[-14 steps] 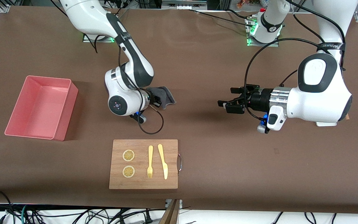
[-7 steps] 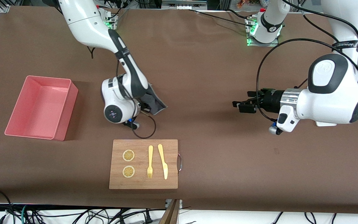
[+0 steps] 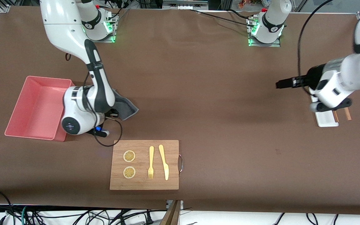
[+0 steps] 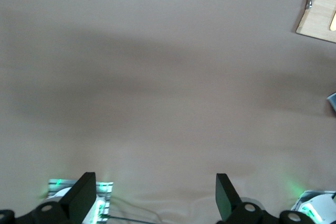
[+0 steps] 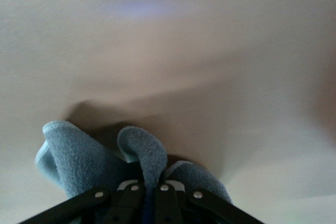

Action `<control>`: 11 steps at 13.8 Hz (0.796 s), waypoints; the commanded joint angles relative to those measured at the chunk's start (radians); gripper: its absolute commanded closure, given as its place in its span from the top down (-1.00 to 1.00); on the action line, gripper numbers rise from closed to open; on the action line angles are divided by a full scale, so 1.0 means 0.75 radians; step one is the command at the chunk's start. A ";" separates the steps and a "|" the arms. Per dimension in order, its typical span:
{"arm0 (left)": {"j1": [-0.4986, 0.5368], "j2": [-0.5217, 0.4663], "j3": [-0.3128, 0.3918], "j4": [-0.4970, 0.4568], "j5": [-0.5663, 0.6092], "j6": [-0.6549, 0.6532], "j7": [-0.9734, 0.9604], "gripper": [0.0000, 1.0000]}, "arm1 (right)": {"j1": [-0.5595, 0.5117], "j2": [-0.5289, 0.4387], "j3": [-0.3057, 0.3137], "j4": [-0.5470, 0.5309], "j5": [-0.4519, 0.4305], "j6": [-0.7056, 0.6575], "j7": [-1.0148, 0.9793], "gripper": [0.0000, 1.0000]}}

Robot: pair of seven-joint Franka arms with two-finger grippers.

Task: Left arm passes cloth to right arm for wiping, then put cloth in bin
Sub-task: 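Move the cloth toward the pink bin while the left gripper withdraws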

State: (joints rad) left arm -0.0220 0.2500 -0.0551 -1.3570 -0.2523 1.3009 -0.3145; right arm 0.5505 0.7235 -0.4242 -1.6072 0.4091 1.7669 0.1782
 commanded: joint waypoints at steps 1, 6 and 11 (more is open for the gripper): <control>0.036 -0.163 -0.019 -0.154 0.149 -0.002 0.118 1.00 | 0.014 -0.044 -0.038 -0.015 -0.063 -0.037 -0.098 -1.00; 0.035 -0.415 -0.029 -0.523 0.326 0.241 0.225 1.00 | 0.147 -0.020 0.009 -0.021 -0.028 0.072 0.177 -1.00; 0.033 -0.524 -0.074 -0.731 0.400 0.476 0.229 1.00 | 0.158 -0.009 0.238 -0.015 0.041 0.288 0.604 -1.00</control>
State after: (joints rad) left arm 0.0016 -0.0973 -0.0947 -1.8487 0.0098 1.5945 -0.1643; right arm 0.6742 0.7226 -0.2959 -1.6107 0.4146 1.9296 0.5345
